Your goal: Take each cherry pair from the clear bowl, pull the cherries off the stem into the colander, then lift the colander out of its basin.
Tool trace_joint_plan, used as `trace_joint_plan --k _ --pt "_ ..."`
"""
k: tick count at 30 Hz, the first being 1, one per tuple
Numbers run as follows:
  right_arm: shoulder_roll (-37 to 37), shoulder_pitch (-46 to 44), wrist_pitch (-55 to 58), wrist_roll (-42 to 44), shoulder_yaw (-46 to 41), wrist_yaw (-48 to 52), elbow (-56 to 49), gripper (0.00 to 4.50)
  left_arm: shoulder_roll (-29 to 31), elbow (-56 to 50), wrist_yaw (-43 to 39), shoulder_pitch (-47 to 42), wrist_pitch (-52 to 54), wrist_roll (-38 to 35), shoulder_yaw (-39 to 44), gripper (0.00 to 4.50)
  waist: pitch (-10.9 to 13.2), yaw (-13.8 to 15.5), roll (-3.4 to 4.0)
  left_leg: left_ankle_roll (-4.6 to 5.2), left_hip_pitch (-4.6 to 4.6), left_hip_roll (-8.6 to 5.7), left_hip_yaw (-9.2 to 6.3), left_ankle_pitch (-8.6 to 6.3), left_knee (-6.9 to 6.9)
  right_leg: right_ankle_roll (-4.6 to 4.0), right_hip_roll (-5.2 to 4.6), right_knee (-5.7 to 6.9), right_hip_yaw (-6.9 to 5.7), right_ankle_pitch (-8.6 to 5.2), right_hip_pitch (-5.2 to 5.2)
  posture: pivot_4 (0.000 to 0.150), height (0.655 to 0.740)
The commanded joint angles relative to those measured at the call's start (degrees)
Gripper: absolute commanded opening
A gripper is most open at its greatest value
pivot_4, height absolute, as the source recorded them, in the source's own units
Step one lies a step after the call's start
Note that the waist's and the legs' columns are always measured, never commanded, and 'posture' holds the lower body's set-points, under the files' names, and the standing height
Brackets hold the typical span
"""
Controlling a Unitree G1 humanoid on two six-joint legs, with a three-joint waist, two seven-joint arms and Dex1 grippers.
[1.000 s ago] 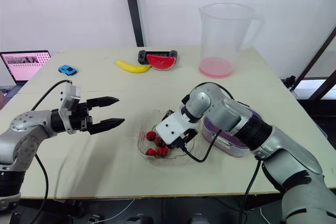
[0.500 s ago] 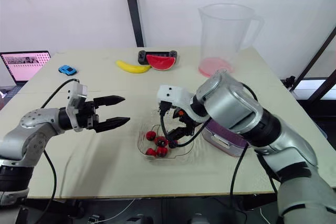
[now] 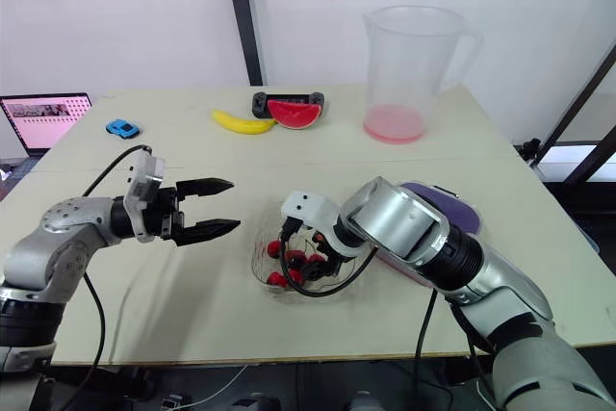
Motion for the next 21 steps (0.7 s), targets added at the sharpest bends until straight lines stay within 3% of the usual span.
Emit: trace_joint_plan --k 1,9,12,16,21 --pt "0.3 -0.5 0.4 2.8 -0.2 -4.0 0.1 4.26 1.6 -3.1 -1.4 1.0 -0.5 -1.7 2.6 4.5 0.0 0.0 0.0 0.01 0.0 0.01 0.0 -0.01 0.0 0.0 0.0 0.0 0.0 0.0 0.0 0.15 0.74" --pt "1.0 -0.1 0.4 8.1 0.6 -10.4 2.0 4.26 3.8 -5.2 -3.0 3.7 -0.4 -3.5 4.6 4.5 0.0 0.1 0.0 0.02 0.0 0.01 -0.01 -0.01 0.0 0.0 0.0 -0.01 0.0 0.0 0.02 0.15 0.74" --pt "1.5 0.0 0.4 9.5 0.8 -12.2 2.8 3.41 4.2 -5.3 -2.8 4.2 -0.5 -3.3 5.1 4.5 0.0 0.0 0.0 0.03 0.0 0.01 0.0 -0.01 -0.01 0.0 0.0 -0.01 0.0 0.0 0.02 0.15 0.74" --pt "1.4 -0.6 0.4 11.5 1.4 -14.0 3.2 1.53 4.2 -5.6 -2.2 4.4 -0.9 -2.9 5.4 4.5 0.0 0.0 0.0 0.03 0.0 0.01 0.0 -0.02 0.0 0.0 0.01 -0.01 0.0 0.0 0.02 0.15 0.74" --pt "1.1 -1.2 0.4 13.5 1.8 -15.4 3.4 1.53 4.0 -5.6 -1.9 4.6 -0.9 -2.9 5.4 4.5 0.0 0.0 0.0 0.03 0.0 0.01 0.0 -0.02 0.0 0.0 0.01 -0.01 -0.01 0.0 0.03 0.15 0.74"
